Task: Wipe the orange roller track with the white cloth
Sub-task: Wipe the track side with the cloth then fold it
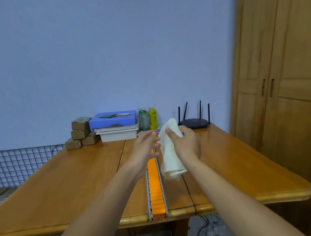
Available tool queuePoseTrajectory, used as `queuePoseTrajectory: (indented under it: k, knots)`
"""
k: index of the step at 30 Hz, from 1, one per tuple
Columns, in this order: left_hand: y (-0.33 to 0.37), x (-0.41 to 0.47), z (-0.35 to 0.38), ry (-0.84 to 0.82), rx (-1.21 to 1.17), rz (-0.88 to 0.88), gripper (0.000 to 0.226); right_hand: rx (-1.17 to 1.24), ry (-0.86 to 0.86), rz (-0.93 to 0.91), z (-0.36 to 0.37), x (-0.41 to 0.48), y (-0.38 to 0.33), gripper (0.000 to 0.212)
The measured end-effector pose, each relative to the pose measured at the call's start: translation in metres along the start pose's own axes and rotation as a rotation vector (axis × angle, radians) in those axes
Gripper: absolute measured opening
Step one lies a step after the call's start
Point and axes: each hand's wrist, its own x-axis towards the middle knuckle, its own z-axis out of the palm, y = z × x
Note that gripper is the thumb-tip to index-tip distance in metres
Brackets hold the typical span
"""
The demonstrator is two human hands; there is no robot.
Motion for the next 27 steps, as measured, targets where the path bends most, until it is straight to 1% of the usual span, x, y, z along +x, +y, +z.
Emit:
queuePoseTrajectory:
  k: [3, 6, 11, 13, 14, 15, 16, 18, 19, 20, 21, 23, 25, 26, 27]
  knots:
    - [0.006, 0.000, 0.014, -0.038, -0.048, -0.065, 0.026, -0.108, -0.028, -0.109, 0.004, -0.010, -0.010, 0.022]
    - [0.006, 0.001, 0.019, 0.004, -0.134, -0.081, 0.035, -0.144, -0.074, -0.177, 0.006, -0.023, -0.018, 0.012]
    - [0.002, 0.002, 0.015, 0.083, -0.245, -0.038, 0.032, -0.174, -0.298, -0.315, 0.006, -0.041, -0.023, 0.029]
    - [0.004, 0.002, 0.008, 0.104, -0.274, -0.049, 0.031, -0.110, -0.397, -0.338, 0.005, -0.040, -0.022, 0.035]
    - [0.005, 0.002, 0.004, 0.103, -0.291, -0.055, 0.030, -0.026, -0.429, -0.329, 0.002, -0.039, -0.021, 0.036]
    - [0.007, 0.002, -0.001, 0.091, -0.297, -0.056, 0.030, 0.078, -0.429, -0.304, -0.001, -0.037, -0.020, 0.033]
    - [0.009, 0.001, -0.006, 0.070, -0.285, -0.051, 0.031, 0.173, -0.380, -0.283, -0.006, -0.035, -0.018, 0.027]
    - [0.015, 0.000, -0.013, 0.037, -0.232, -0.026, 0.030, 0.277, -0.172, -0.218, -0.013, -0.028, -0.011, 0.018]
    - [0.019, -0.002, -0.015, 0.028, -0.215, -0.019, 0.028, 0.296, -0.082, -0.156, -0.015, -0.023, -0.006, 0.015]
    - [0.023, -0.005, -0.016, 0.010, -0.212, -0.015, 0.027, 0.311, -0.032, -0.081, -0.017, -0.018, -0.003, 0.018]
    - [0.028, -0.007, -0.017, -0.019, -0.224, -0.014, 0.026, 0.324, -0.031, -0.002, -0.019, -0.013, 0.000, 0.028]
    - [0.036, -0.013, -0.017, -0.088, -0.255, -0.019, 0.026, 0.362, -0.125, 0.156, -0.021, -0.008, 0.004, 0.056]
    - [0.041, -0.016, -0.019, -0.115, -0.279, -0.039, 0.029, 0.545, -0.260, 0.295, -0.023, -0.003, 0.007, 0.081]
    - [0.043, -0.017, -0.020, -0.123, -0.291, -0.054, 0.030, 0.675, -0.358, 0.356, -0.025, -0.002, 0.007, 0.084]
    - [0.044, -0.018, -0.022, -0.128, -0.303, -0.071, 0.029, 0.773, -0.452, 0.398, -0.028, -0.002, 0.006, 0.081]
